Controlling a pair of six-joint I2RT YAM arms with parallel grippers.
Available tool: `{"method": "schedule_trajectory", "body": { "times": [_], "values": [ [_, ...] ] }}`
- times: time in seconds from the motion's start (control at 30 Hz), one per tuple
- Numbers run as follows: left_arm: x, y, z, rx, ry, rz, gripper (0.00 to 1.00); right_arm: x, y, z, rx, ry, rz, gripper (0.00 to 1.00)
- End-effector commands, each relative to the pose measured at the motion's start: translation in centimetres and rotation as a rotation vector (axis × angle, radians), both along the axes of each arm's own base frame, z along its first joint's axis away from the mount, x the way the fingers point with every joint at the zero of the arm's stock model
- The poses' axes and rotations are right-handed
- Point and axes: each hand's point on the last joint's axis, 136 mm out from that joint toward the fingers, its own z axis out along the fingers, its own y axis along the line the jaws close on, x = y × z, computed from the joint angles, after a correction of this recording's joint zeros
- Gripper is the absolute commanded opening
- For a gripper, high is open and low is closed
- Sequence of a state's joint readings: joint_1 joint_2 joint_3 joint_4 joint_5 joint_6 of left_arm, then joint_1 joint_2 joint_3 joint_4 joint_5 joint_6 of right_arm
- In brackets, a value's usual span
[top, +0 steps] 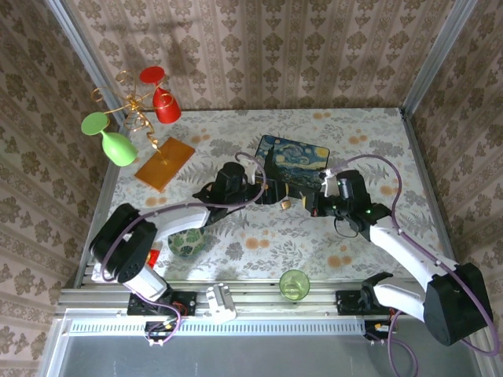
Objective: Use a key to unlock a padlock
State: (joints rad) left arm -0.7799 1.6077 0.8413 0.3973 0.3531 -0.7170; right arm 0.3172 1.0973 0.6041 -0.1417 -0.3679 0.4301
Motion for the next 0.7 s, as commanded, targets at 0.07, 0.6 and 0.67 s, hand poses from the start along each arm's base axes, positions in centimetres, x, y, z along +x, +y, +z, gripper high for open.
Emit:
{"method": "schedule_trajectory", "body": {
  "times": [0.07,0.6,0.67],
  "values": [
    [0.4,-1.3,-1.4,0.002,0.037,0.044,0.96,-1.0,-0.8,-1.1,0.0,0.038,-0.033,0.0],
    [1.6,-2.7,-6.8,0.045,0.072,0.098,0.8,-1.6,-1.6,-2.3,-0.001,0.049,-0.06,0.0],
    [1.6,-2.9,-7.2,0.073,0.062,0.095,0.78,-1.6,-1.7,-2.5,0.0,0.052,-0.063,0.0]
  ]
}}
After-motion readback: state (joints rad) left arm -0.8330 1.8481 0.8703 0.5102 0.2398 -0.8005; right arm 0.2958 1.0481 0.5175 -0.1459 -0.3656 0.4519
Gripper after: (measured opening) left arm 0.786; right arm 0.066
